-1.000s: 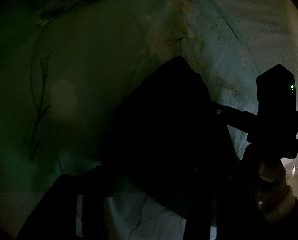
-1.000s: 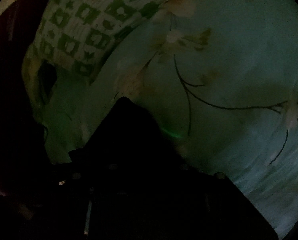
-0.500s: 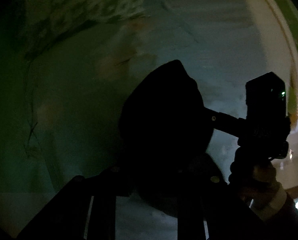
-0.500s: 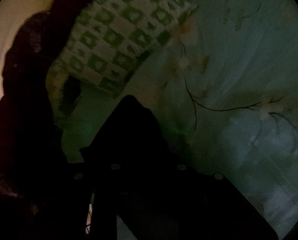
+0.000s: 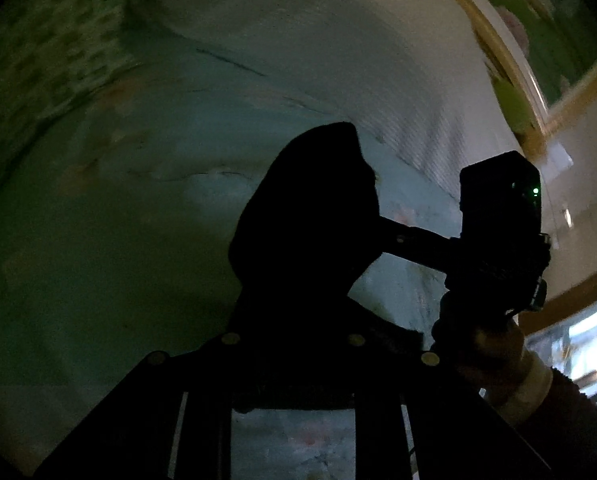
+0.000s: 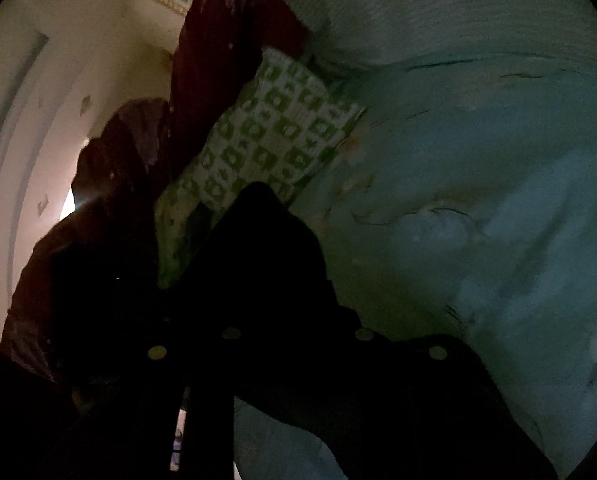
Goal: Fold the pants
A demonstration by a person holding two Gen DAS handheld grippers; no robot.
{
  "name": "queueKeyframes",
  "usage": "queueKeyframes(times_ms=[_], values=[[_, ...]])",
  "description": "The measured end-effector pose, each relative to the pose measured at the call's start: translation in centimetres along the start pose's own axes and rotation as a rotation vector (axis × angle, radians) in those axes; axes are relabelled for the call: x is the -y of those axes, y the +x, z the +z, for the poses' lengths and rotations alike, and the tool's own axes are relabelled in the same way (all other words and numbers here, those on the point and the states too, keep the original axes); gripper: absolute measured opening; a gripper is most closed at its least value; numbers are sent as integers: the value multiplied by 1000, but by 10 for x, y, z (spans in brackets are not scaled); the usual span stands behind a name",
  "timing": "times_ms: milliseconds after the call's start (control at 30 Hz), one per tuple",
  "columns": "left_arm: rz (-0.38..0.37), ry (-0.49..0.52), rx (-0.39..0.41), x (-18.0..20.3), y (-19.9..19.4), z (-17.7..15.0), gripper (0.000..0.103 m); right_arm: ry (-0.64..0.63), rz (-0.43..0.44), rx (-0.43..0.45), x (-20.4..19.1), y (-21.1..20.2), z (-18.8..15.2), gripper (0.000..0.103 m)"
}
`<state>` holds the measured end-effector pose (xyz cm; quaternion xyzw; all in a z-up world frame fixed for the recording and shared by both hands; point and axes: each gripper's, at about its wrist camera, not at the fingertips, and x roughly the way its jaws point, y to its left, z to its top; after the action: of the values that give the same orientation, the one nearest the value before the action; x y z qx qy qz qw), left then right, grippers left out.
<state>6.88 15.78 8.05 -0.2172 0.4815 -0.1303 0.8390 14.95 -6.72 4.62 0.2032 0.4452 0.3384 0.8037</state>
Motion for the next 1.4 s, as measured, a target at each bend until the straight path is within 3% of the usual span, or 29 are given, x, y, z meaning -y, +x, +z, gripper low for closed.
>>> queueKeyframes(times_ms=[200, 333, 700, 1100, 1233, 1400], values=[[-13, 79, -33, 41, 25, 5, 17, 61, -14, 83, 15, -45, -26, 22], [-1, 139, -61, 73, 36, -11, 17, 95, -23, 119, 29, -67, -44, 22], [84, 288, -101, 125, 78, -47, 17, 178, -48, 178, 62, -101, -85, 22], [213, 547, -61, 171, 111, -96, 18, 210, -102, 213, 87, -124, -116, 22], [214, 577, -77, 181, 124, -106, 18, 225, -125, 217, 95, -129, -128, 22], [156, 609, -106, 184, 134, -117, 23, 250, -164, 218, 104, -138, -140, 23]])
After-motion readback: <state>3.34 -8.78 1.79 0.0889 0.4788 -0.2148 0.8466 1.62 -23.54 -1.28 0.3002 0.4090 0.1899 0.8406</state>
